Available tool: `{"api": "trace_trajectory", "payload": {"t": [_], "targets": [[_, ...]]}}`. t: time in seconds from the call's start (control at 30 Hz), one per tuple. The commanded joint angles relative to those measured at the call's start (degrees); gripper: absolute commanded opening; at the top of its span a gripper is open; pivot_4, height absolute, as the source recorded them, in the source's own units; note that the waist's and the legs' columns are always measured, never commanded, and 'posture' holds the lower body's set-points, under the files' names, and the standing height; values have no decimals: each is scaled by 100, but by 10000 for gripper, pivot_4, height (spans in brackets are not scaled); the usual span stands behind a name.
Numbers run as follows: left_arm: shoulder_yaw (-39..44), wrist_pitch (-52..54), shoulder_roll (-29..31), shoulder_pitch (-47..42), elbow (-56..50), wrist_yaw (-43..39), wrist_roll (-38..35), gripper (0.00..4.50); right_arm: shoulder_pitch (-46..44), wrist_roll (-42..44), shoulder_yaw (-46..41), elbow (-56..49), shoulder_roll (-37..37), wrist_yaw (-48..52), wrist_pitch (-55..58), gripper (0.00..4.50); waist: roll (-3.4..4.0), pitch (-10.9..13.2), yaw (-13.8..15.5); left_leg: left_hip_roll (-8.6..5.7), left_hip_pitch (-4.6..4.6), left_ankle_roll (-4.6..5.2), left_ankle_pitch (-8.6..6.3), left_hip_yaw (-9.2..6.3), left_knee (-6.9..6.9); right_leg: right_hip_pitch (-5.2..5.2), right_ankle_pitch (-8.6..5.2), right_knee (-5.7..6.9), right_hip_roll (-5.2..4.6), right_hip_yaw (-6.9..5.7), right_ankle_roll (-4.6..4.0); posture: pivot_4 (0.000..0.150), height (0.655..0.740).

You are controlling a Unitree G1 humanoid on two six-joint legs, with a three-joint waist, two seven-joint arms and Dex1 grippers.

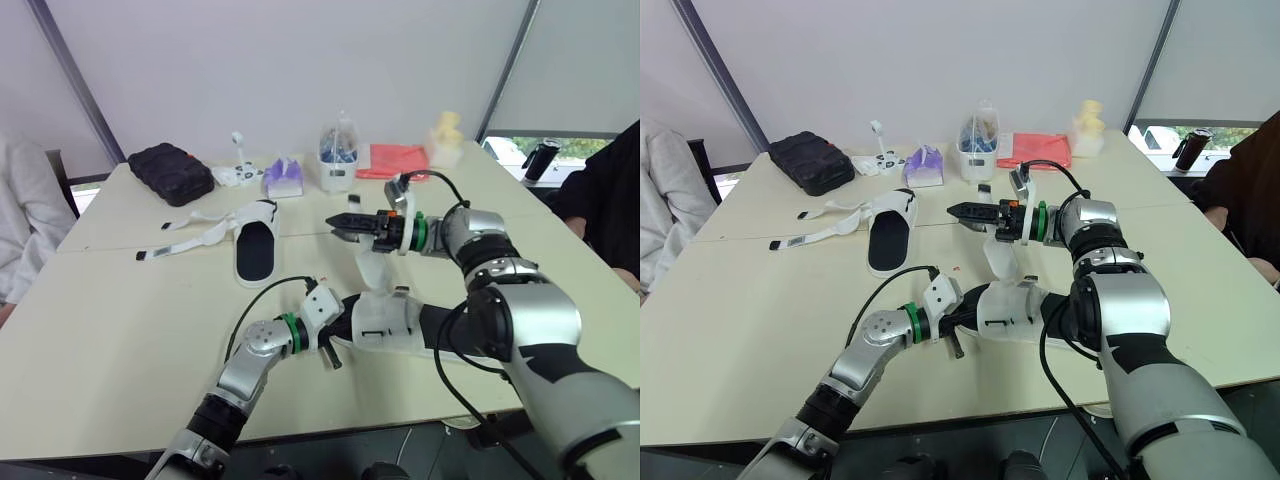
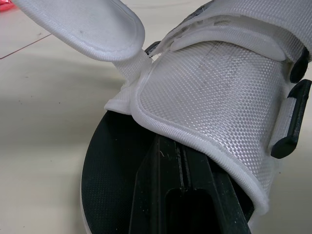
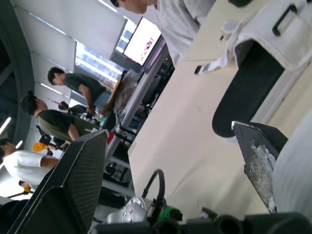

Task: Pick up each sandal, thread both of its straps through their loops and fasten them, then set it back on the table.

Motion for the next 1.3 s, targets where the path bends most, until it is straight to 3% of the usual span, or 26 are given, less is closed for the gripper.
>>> {"api": "trace_trajectory", "payload": {"t": [0.03,0.13,0.37,0.63,0.8,0.93,1.03,1.17,1.3], "targets": [[-46,254,43,100,375,44,100,0,-240,206,-261,-20,-37,-170,-151,44149,0,-1,7,0,0,0,0,0,1,1,0,0,1,0,0,1500,7400],[-41,252,35,87,396,42,97,0,-249,202,-301,-32,-19,-297,-299,36307,0,-1,5,-2,0,0,0,0,2,2,0,0,2,0,0,1500,7400],[-38,255,26,67,427,29,86,0,-129,87,-106,-249,-96,-255,-780,407,1,-1,8,-2,0,0,0,0,4,3,0,0,2,0,0,1500,7400],[-74,231,28,57,464,-53,60,0,564,-98,609,-1838,-404,376,-1403,407,1,-2,14,-3,0,0,0,1,7,4,0,0,5,-1,1,1500,7400],[-97,196,38,43,500,-104,44,0,1860,154,462,-4569,-679,-146,-1912,407,1,-4,36,-3,0,0,0,-1,7,6,0,-3,3,-2,1,1500,7400],[-75,198,55,4,568,-209,-8,0,3406,-77,739,-6854,-953,-275,-3289,407,3,-6,42,-2,0,0,1,-2,5,6,0,-3,-4,-4,2,1500,7400],[-89,184,18,-85,701,-319,-40,0,4711,-444,893,-7990,-1082,-435,-5052,407,2,-10,59,-2,2,0,0,0,6,11,-1,-6,6,-5,3,1500,7400],[-102,163,-59,-144,835,-415,-54,0,5506,-978,1119,-8287,-1073,-889,-7106,407,2,-11,71,-2,20,-1,2,5,12,29,-1,-5,6,-4,5,1500,7400],[-109,130,-134,-234,984,-514,-41,0,5837,-1304,1333,-8060,-1118,-1283,-8465,407,-1,-9,141,0,69,0,2,3,6,80,-4,-10,10,-6,7,1500,7400]]}}
